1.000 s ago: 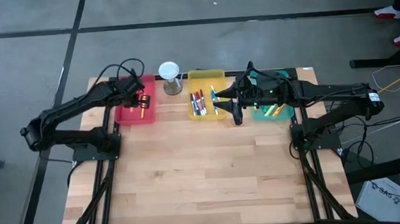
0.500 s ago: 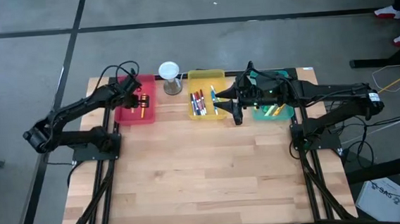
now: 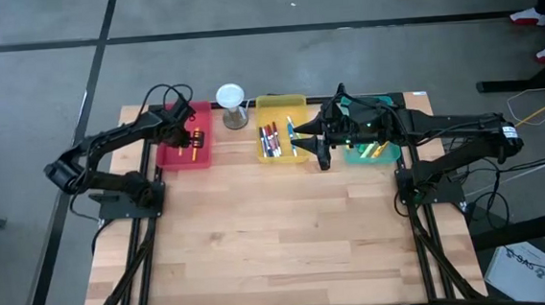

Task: Pick & Place Markers
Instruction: Put the yellow pen from the blue bin into the red bin, then return to Home Position

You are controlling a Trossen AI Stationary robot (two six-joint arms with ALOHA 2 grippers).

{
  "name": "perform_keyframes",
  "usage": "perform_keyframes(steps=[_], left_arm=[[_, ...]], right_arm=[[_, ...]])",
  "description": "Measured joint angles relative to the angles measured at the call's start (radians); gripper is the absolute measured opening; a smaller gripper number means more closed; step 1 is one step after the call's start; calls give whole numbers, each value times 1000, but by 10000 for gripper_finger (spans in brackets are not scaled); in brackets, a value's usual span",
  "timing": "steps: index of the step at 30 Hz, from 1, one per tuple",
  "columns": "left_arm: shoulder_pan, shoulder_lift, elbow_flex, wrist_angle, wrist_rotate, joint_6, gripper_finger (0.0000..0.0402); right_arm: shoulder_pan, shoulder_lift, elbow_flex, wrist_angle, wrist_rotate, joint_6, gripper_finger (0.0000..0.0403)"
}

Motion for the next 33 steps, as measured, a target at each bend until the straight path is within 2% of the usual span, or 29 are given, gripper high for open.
perform_keyframes(steps=[13, 18, 23, 27, 30, 33], left_arm=[[7, 23, 0, 15, 10, 10, 35], [4, 23, 0, 19, 43, 48, 66], [4, 22, 0, 15, 78, 43, 118], [4, 21, 0, 14, 182, 26, 152], [-18, 21, 8, 14, 252, 18, 162], [-66, 3, 20, 13, 259, -3, 157]], right_arm=[[0, 0, 0, 0, 0, 16, 189], [0, 0, 0, 0, 0, 16, 189], [0, 0, 0, 0, 0, 15, 189], [0, 0, 0, -7, 0, 12, 189], [0, 0, 0, -19, 0, 5, 189], [0, 0, 0, -21, 0, -9, 189]])
